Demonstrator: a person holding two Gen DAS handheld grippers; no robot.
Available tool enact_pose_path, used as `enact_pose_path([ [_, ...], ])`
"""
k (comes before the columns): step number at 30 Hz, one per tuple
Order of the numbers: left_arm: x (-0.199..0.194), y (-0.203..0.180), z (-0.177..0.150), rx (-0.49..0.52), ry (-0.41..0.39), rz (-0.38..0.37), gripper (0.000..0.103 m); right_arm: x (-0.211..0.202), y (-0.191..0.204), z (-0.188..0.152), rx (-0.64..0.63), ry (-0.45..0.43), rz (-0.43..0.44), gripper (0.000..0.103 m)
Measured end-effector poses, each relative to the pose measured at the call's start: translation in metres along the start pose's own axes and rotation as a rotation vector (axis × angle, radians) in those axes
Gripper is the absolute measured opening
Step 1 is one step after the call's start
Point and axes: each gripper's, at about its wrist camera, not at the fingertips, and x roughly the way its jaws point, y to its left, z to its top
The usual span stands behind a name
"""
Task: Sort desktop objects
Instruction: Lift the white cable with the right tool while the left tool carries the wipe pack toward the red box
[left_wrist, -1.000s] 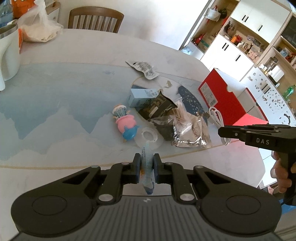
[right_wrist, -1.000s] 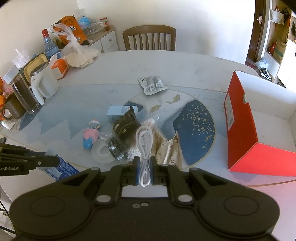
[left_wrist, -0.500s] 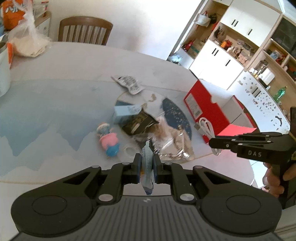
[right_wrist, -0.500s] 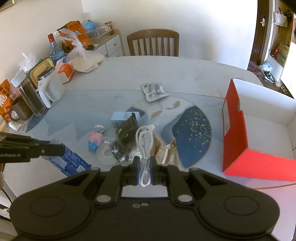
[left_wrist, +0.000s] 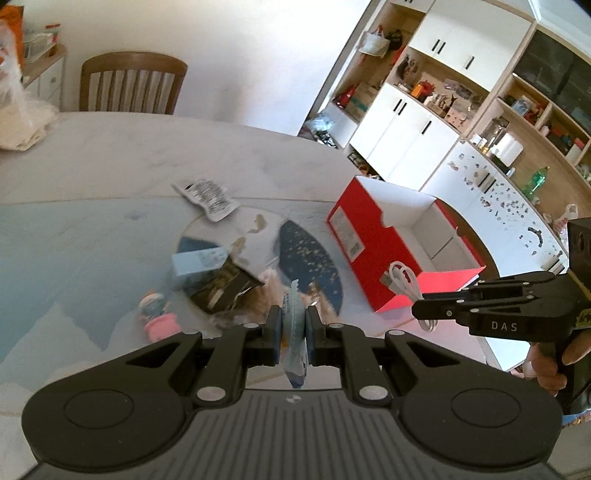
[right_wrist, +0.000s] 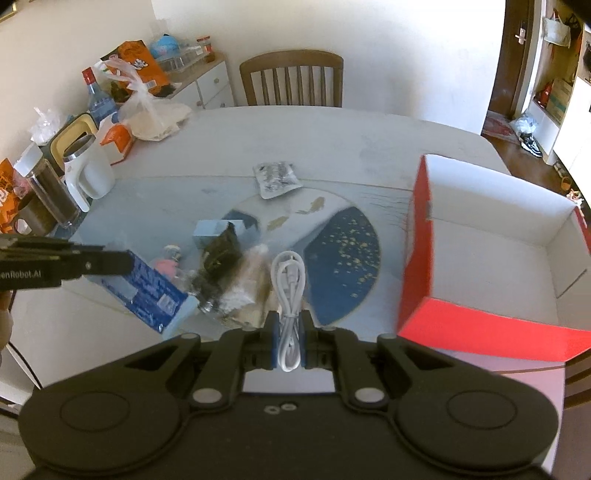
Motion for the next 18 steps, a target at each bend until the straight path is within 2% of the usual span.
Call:
enact_pose_path([
  [7, 0.014, -0.023, 0.015, 0.023, -0.003, -0.043, 0.012, -0.012, -0.029, 0.003, 0.018, 0.047, 0.033, 0.009],
  [18, 0.048, -0.072, 0.045, 0.090, -0.016, -0.103, 0.012, -0.030, -0.084, 0.011, 0.011, 0.063, 0.023, 0.009],
])
